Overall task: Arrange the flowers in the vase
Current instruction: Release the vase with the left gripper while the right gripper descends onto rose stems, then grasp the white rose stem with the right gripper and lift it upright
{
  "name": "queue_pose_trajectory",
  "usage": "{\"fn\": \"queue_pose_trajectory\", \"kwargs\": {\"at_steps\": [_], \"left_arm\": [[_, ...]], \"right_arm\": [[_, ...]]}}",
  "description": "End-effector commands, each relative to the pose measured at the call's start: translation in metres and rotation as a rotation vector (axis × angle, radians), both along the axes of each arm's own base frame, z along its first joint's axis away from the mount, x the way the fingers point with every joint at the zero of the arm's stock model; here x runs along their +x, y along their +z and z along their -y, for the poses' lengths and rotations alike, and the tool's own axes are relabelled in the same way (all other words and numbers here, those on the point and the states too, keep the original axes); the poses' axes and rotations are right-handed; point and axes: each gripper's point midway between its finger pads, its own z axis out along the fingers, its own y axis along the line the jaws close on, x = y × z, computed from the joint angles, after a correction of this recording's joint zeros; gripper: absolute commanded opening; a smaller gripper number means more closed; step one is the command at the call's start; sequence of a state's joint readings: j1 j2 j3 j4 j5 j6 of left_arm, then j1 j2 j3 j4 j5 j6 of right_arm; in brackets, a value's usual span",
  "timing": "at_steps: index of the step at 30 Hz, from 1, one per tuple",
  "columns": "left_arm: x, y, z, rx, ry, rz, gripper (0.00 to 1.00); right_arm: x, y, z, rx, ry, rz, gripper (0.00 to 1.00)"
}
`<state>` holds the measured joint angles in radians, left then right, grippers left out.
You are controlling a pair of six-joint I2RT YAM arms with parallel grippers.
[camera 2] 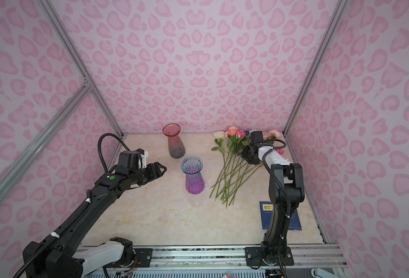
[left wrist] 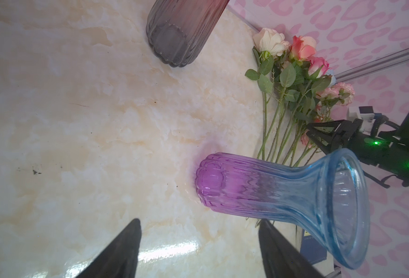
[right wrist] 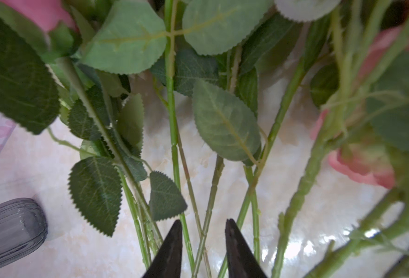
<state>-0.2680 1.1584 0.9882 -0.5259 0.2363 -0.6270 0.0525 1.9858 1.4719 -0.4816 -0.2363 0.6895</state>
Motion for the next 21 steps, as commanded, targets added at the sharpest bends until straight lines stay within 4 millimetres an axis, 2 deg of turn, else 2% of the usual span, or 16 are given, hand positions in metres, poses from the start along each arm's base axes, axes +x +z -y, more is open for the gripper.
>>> {"fn": "queue_pose_trajectory", "kwargs": {"at_steps": [1,2,8,12,17,21], "left_arm": [[0.002,0.002,0.002,-0.011,-0.004,0.012,0.78],[0.002,0.001,0.002,-0.009,-0.004,0.012,0.78],[0.004,-0.001,0.001,-0.002,-0.003,0.002,0.78],[0.004,-0.002,0.001,-0.001,-0.002,-0.002,0.77],[0.004,0.004,-0.003,0.023,-0.002,0.013,0.77],[0.006,0.010,-0.003,0.017,-0.006,0.027,0.78]], "right_arm": [[-0.003,-0.019,-0.001,0.002,-0.008,-0.047,0.37],[0.007,-0.013,-0.002,0.005,-0.007,-0.029,0.35],[0.016,-0.020,-0.003,0.014,-0.008,-0.033,0.16],[0.016,-0.006,-0.006,0.040,-0.005,0.000,0.05],[0.012,0.029,-0.010,0.075,0.004,0.074,0.01],[0.008,0.069,-0.014,0.093,0.022,0.151,0.01]]}}
